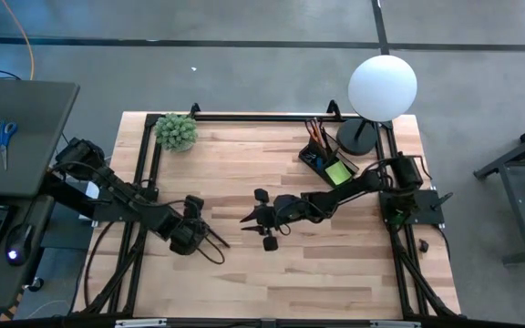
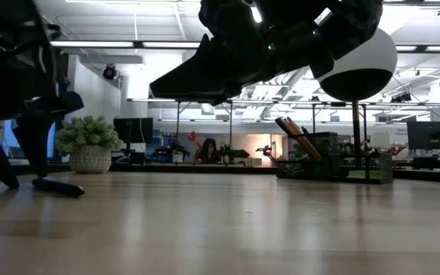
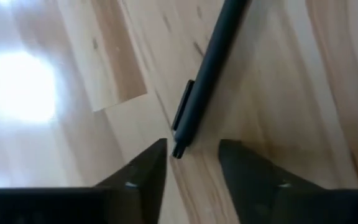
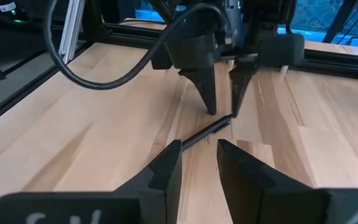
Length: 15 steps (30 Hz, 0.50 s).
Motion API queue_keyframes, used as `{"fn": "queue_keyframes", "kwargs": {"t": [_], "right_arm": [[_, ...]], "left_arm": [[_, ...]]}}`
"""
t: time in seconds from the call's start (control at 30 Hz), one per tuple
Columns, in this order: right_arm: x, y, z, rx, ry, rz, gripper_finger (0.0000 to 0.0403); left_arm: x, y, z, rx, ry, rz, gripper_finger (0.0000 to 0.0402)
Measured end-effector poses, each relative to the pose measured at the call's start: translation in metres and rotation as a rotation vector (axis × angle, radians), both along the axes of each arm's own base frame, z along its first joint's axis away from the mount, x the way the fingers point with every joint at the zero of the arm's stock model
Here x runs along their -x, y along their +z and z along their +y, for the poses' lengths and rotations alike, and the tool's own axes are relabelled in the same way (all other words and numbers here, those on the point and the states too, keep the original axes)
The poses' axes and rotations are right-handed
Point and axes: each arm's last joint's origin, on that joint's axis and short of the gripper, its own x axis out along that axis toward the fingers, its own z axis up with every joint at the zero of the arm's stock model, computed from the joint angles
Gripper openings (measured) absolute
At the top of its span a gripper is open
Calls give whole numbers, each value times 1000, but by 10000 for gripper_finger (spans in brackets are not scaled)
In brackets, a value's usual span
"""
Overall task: Pick and place office supplies into organizer
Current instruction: Put the black pen into the black desk organizer
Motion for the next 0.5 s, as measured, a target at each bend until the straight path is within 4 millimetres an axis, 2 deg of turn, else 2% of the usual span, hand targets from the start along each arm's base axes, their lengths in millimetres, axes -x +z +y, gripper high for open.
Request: {"fn": "queue_keyframes", "kwargs": {"t": [0.3, 0.4, 0.5], "right_arm": [[0, 0, 1, -7, 17, 0, 94], [0, 0, 1, -7, 17, -1, 94], [0, 0, 1, -8, 17, 0, 94]], "left_arm": [[-14, 0, 19, 127, -9, 10, 32], [-19, 0, 23, 185, 10, -12, 17], [-23, 0, 25, 217, 22, -45, 20]]}}
